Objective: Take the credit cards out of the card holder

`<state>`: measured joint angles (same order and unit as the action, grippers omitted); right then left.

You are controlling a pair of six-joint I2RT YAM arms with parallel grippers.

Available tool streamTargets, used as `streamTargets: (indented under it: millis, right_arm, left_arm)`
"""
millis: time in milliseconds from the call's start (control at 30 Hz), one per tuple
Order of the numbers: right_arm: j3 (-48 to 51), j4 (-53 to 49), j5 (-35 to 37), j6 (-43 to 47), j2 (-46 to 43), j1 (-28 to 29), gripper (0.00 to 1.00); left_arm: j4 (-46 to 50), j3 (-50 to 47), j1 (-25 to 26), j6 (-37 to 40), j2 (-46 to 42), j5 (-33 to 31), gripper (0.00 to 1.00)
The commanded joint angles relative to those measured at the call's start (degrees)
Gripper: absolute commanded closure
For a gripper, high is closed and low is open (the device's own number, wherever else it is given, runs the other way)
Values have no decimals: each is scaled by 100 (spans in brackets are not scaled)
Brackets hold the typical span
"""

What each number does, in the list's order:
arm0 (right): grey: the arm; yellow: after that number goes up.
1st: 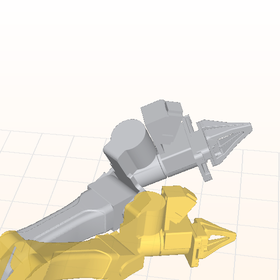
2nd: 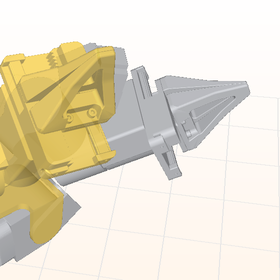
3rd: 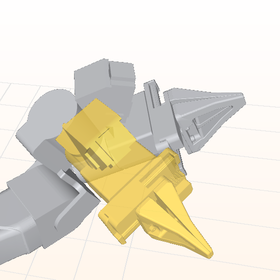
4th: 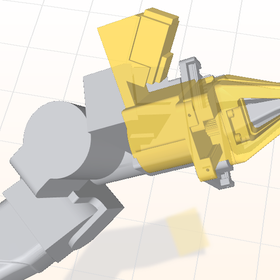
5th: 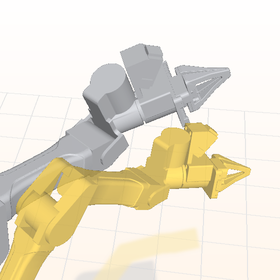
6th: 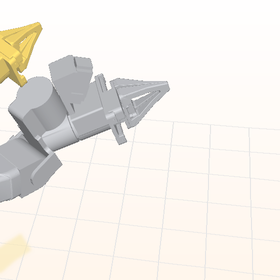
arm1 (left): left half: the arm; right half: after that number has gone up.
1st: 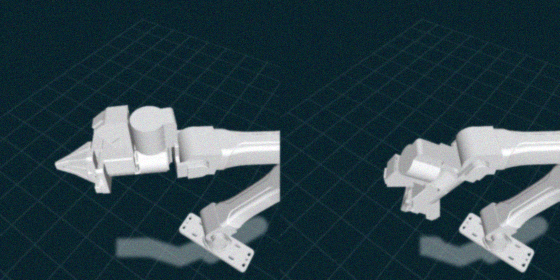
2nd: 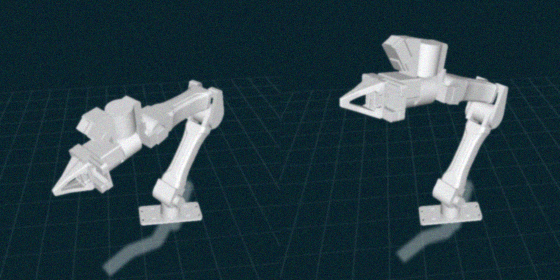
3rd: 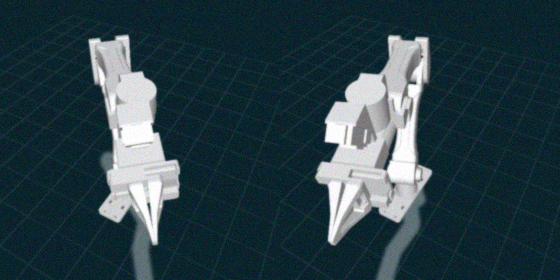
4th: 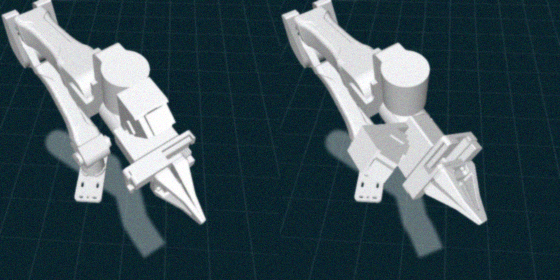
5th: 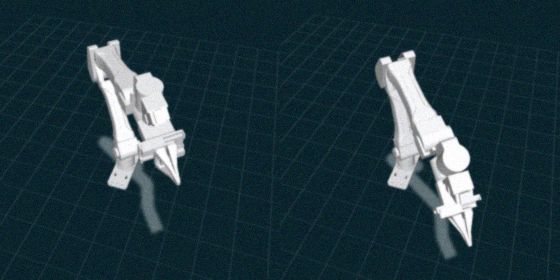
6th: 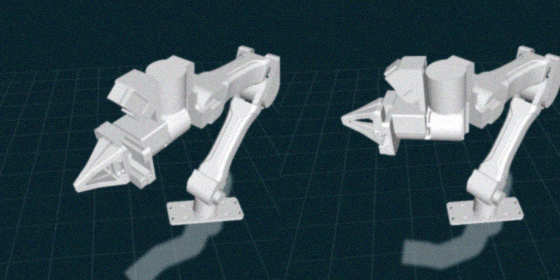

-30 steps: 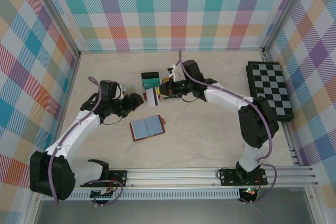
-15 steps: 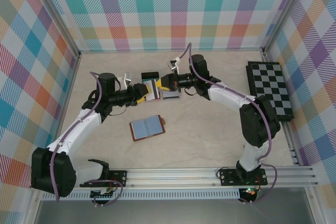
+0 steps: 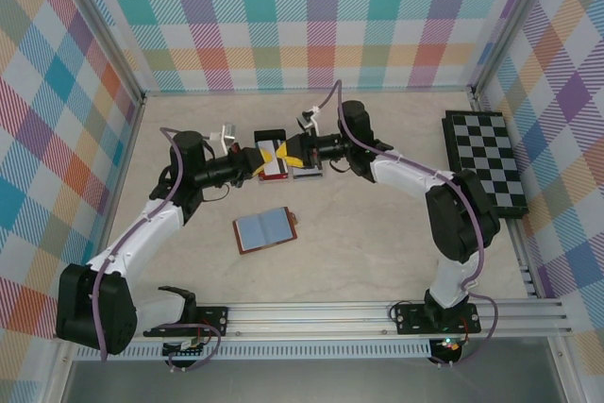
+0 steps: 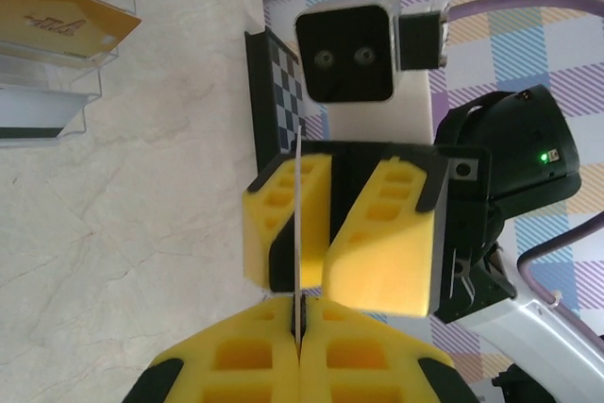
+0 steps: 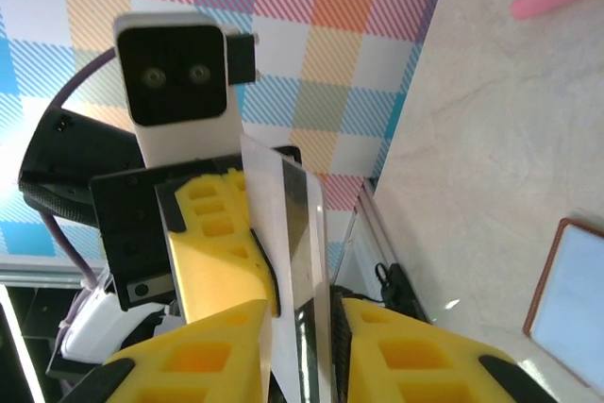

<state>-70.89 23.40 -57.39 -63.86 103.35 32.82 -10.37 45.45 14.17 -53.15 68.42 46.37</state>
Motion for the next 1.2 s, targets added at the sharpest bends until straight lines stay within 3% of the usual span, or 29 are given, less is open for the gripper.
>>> streamTargets:
  millis: [0,200,333,400,500,633,833,1000,1167]
  right_arm:
    - [-32,282,-203,-76,-58,84,80]
    - [-127,-264,-56,476,-238,71,99]
    - [-441,-1596,285,1678,-394,-5,100]
    - [-727,-2709,801,2653,-521,-77,100]
    - [-1212,-4062,1564,4041,-621,-152,100]
    - [-1633,-5067,2667,5696,-735,-212,100]
    - [-1554,-5453,3968,8170,-935,-208,100]
    - [-2500,-6659,4529,9498,-187,-212,98]
    - [-3216,-7172,4698,10621,598,-212,96]
  left_arm:
    - [-191,-1,-16,-100,-228,-127,100]
    - [143,-13,-19,-34,-283,-253,97]
    - [1732,301,-44,682,-360,-847,55]
    - [2976,598,-55,1203,-391,-1644,31]
    - [4157,1016,-101,1788,-325,-2748,14]
    - [5096,1475,-194,2330,-82,-3659,6]
    - [5602,1643,-479,2889,-41,-4114,0]
    - [5822,1644,-556,3178,-177,-4716,0]
    - [5772,1552,-565,3231,-198,-4709,0]
